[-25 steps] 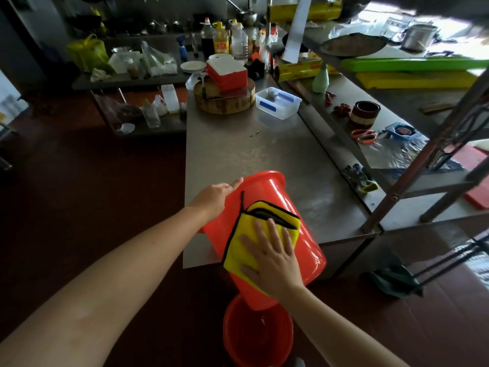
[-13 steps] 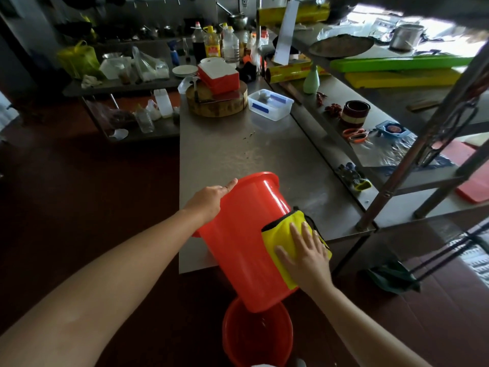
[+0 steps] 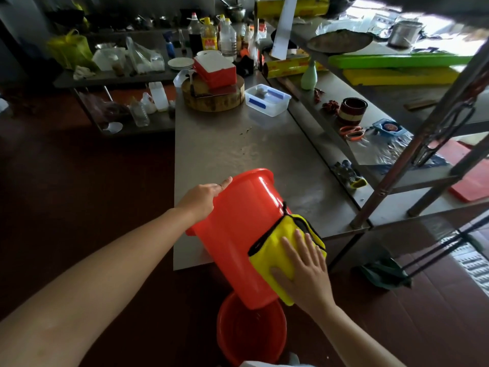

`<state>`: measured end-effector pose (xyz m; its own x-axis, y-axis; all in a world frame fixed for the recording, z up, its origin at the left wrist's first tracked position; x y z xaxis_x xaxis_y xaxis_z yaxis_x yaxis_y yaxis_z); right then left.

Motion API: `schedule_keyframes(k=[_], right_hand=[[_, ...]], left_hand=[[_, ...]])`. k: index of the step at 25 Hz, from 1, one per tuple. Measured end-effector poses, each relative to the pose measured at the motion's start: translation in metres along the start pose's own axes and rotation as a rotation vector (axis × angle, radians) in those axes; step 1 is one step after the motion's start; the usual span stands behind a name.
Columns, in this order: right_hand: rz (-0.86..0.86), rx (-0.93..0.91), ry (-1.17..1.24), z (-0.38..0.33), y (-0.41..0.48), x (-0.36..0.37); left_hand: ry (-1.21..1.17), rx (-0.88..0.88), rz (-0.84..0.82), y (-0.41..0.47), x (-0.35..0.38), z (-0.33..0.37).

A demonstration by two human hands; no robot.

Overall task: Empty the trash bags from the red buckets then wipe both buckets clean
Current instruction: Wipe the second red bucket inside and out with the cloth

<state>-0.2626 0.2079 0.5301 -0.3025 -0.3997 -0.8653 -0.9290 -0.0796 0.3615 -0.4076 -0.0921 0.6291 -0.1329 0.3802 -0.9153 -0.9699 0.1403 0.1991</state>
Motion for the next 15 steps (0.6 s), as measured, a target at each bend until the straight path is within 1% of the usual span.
schedule_keyframes(k=[2, 3, 4, 5, 6, 9, 10, 12, 15], right_hand=[[-0.043, 0.226, 0.110, 0.021, 0.004, -0.003], [-0.077, 0.303, 0.163, 0.027, 0.006, -0.004], [-0.102, 0.332, 0.182, 0.029, 0.007, -0.004], [-0.115, 0.313, 0.167, 0.027, 0.008, -0.004], [-0.101, 0.246, 0.126, 0.020, 0.008, -0.004], [-0.038, -0.058, -0.003, -0.023, 0.009, 0.004], [-0.028, -0.131, -0.046, -0.040, 0.014, 0.010], [-0.033, -0.165, -0.088, -0.071, 0.039, 0.020], [-0.071, -0.090, -0.088, -0.109, 0.096, 0.032]], left_hand=[[-0.003, 0.002, 0.007, 0.000, 0.000, 0.002], [-0.007, 0.006, 0.011, -0.001, 0.001, 0.002], [-0.013, 0.005, 0.015, -0.001, 0.002, 0.003], [-0.015, -0.001, 0.017, -0.002, 0.002, 0.003], [-0.009, -0.006, 0.011, -0.003, 0.002, 0.002], [0.007, 0.000, -0.020, -0.001, 0.000, -0.001], [0.004, -0.001, -0.034, -0.001, 0.000, -0.001], [-0.001, -0.007, -0.053, 0.001, -0.001, 0.001], [-0.016, 0.005, -0.054, 0.004, -0.002, 0.003]])
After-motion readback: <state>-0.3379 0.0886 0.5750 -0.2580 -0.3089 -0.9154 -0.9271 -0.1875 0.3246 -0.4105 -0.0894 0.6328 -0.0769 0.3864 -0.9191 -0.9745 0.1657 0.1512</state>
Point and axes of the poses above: each hand's wrist, its own y-axis towards the middle knuckle, its own x-axis out of the palm, z = x × y, the point moved 3 cm from there along y, towards the middle knuckle, and after that the axes turned 11 degrees about z, right-handed, at the moved point
